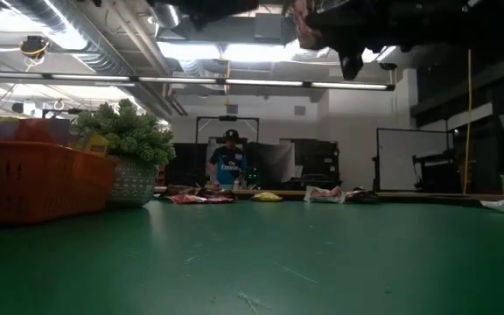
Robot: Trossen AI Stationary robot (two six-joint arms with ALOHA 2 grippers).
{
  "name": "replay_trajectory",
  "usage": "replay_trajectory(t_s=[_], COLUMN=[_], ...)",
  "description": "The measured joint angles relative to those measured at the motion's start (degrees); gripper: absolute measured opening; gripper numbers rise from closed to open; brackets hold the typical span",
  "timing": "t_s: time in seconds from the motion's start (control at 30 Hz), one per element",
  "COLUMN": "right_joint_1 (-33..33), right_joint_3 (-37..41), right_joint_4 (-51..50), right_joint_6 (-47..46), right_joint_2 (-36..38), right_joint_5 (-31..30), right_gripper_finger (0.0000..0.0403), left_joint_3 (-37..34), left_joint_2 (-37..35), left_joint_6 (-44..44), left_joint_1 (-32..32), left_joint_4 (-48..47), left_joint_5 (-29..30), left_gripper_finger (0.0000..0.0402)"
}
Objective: Sort candy
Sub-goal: Put the brown chocolate into the green basket
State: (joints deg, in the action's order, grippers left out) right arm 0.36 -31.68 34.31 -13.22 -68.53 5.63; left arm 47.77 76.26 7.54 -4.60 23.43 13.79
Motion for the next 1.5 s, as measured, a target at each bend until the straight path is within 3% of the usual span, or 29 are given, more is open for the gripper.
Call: replay_trajectory(t_s=[0.2,0.37,0.57,0.8,1.0,1.3,1.5], right_joint_1=[0.0,0.0,0.0,0.1,0.0,0.1,0.0], right_joint_3=[0.0,-0.2,-3.5,-7.2,-7.7,-7.8,-7.8], right_joint_4=[5.0,10.4,12.2,12.2,11.5,12.0,11.8], right_joint_6=[6.8,10.5,12.8,15.3,15.0,14.7,14.8], right_joint_2=[0.0,-2.9,-8.3,-12.2,-12.5,-12.5,-12.5], right_joint_5=[1.5,3.6,6.9,14.4,16.5,13.2,13.4], right_gripper_finger=[0.0071,0.0071,0.0071,0.0071,0.0071,0.0071,0.0071], left_joint_3=[0.0,0.0,0.0,0.0,0.0,0.0,0.0], left_joint_2=[5.1,7.7,8.6,8.6,8.6,8.6,8.6], left_joint_6=[-1.5,-5.0,-7.0,-7.0,-7.0,-7.1,-7.0], left_joint_1=[1.0,2.1,2.5,2.5,2.5,2.5,2.5], left_joint_4=[9.9,16.6,17.3,17.3,16.4,16.4,16.3], left_joint_5=[-0.7,-7.8,-10.1,-21.2,-22.4,-22.3,-22.3], left_gripper_finger=[0.0122,0.0121,0.0122,0.0121,0.0122,0.012,0.0075])
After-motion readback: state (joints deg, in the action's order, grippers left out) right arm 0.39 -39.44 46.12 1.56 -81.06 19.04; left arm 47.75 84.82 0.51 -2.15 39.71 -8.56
